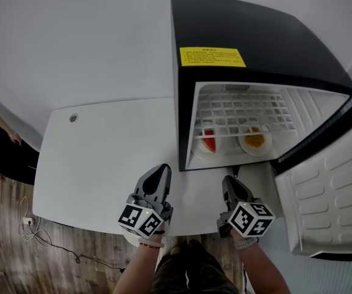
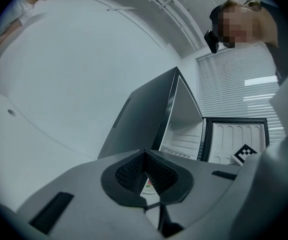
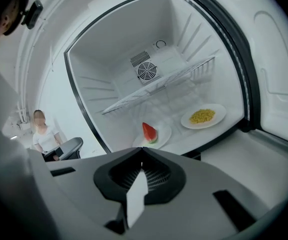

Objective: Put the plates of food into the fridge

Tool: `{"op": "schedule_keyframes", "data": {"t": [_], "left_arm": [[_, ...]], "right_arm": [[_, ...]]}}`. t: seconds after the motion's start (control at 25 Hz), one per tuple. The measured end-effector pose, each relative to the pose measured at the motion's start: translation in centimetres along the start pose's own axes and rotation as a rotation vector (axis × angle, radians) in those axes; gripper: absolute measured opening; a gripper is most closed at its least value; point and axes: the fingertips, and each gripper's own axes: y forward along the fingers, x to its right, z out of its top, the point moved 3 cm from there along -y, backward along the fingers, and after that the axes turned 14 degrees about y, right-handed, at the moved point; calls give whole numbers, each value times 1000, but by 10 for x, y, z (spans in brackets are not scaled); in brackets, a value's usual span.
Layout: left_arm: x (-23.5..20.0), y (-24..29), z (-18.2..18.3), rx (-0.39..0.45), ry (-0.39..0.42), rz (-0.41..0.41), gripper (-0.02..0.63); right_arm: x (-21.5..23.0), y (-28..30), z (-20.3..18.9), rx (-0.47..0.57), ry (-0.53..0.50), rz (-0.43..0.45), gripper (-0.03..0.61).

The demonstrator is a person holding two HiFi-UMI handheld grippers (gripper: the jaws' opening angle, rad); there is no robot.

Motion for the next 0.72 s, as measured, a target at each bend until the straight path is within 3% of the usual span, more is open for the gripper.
{"op": "schedule_keyframes", "data": {"t": [0.4, 0.72], "left_arm": [[20, -31, 19, 6, 38, -56, 6], [21, -80, 36, 26, 69, -23, 6]], "right_arm": [[-22, -29, -23, -26, -2, 40, 8], [-45, -58, -63, -73, -12, 89, 8]]}}
